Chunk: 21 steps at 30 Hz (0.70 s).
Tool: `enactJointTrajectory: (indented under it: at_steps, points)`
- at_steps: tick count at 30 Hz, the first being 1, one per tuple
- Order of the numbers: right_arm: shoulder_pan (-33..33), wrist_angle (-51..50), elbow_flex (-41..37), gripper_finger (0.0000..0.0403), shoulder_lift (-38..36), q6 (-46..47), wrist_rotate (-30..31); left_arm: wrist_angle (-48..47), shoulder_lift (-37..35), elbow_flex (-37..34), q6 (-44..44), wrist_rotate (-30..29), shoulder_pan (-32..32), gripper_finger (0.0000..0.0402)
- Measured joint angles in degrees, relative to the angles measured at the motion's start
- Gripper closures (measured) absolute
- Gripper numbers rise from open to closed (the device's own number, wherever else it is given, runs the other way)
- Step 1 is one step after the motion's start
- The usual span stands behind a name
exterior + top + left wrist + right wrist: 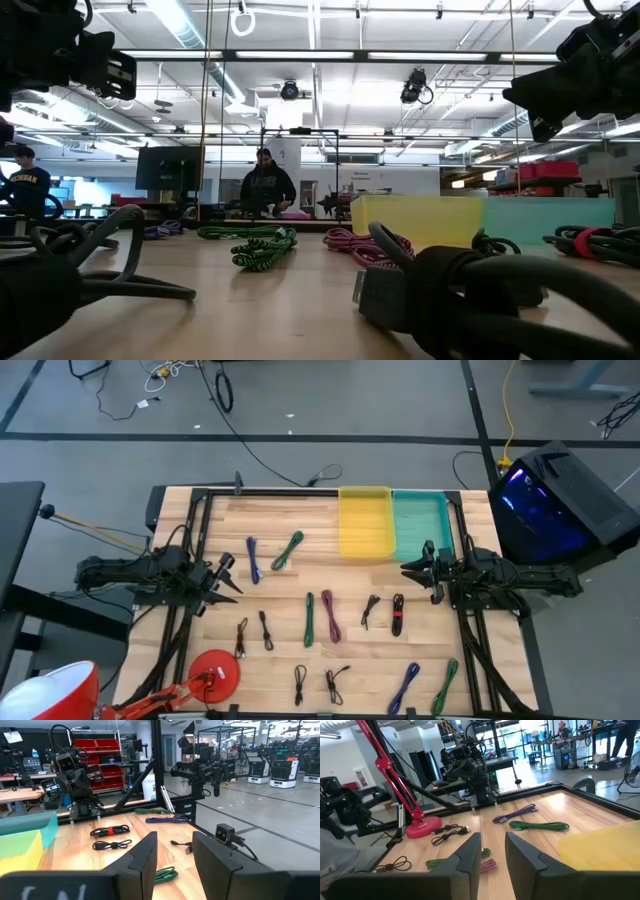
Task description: Pick & Place USB Port
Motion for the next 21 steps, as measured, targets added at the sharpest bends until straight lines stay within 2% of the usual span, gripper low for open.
enactJointTrajectory:
  at_steps: [15, 21]
  points:
    - [0.0, 0.0, 0.0, 0.0311, 0.0, 0.0, 0.0, 0.0, 0.0, 0.0, 0.0, 0.0, 0.0, 0.0273]
    - [0.0, 0.0, 0.0, 0.0311, 0.0, 0.0, 0.0, 2.6, 0.0, 0.0, -2.6, -5.3, 0.0, 0.0273]
